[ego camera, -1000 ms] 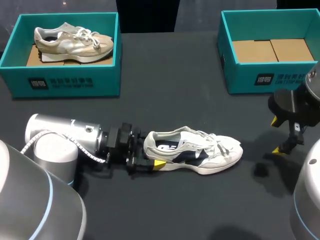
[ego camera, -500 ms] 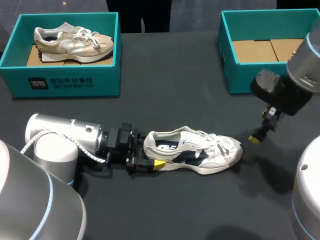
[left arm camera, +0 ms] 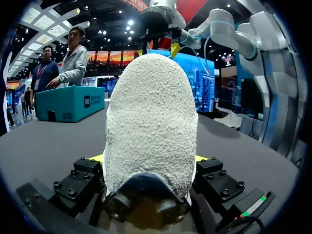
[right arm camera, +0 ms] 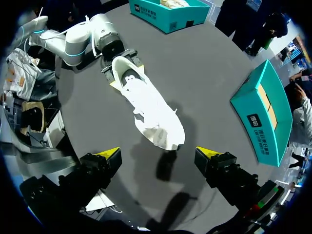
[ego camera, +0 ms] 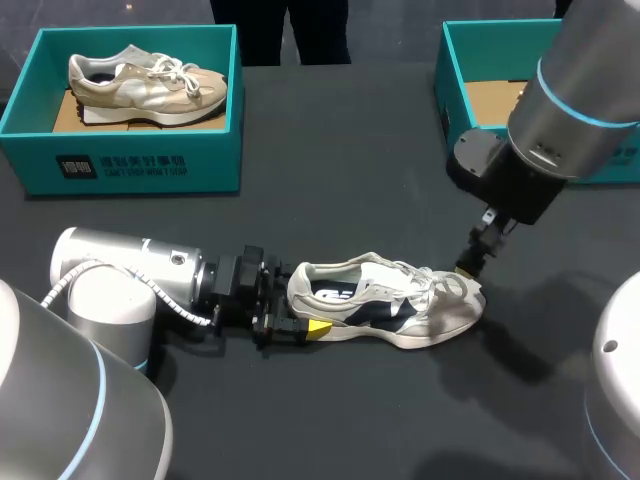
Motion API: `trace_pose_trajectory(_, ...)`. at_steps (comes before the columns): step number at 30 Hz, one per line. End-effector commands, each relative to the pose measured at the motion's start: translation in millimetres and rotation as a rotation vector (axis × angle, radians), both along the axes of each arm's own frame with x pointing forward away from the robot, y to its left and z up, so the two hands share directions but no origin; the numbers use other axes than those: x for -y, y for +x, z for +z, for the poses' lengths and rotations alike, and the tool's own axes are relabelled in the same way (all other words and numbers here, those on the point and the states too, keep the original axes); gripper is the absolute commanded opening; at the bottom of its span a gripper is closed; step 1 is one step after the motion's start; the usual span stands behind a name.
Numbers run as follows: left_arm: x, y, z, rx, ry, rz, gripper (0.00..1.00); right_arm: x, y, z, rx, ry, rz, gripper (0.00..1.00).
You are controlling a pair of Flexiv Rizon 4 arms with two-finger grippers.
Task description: Take the shoe out of the shoebox, open the shoe tongue, remove and reinsert the insole, then place the shoe into the shoebox
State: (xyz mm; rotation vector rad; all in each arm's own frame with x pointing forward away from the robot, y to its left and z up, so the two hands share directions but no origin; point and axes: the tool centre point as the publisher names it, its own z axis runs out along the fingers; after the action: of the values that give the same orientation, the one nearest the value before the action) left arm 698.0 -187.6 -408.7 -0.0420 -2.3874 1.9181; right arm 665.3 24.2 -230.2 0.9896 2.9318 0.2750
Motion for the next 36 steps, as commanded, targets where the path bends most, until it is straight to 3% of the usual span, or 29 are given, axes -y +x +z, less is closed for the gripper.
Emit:
trace_pose_trajectory(1,-1,0.9,-1,0.000,0.002,0.001,0.00,-23,-8.0,-2,-0.015,-0.079,-0.147,1.00)
trace_pose_trajectory(9,-1,0.9,-1,0.000,0.002,0.001,0.00,-74,-17.5,-10,-0.100,-0.170,-0.348,1.00)
trace_pose_trajectory(11,-1,0.9,-1,0.000,0.002,0.001,0.00,-85,-18.2,-13,-0.107,-0.141,-0.354,1.00)
trace_pose_trajectory(22,-1,0.9,-1,0.000,0.002,0.001,0.00,-85,-18.2,-13,-0.107,-0.141,-0.354,1.00)
trace_pose_trajectory(23,-1,0.9,-1,0.000,0.002,0.001,0.00,-91,-19.0,-12,-0.074,-0.166,-0.356,1.00)
trace_pose_trajectory(29,-1,0.9,-1,0.000,0.002,0.001,0.00,-126,-15.1,-29,-0.064,-0.235,-0.416,1.00)
trace_pose_trajectory(36,-1,0.9,-1,0.000,0.002,0.001,0.00,-149,-8.2,-39,-0.041,-0.290,-0.529,1.00)
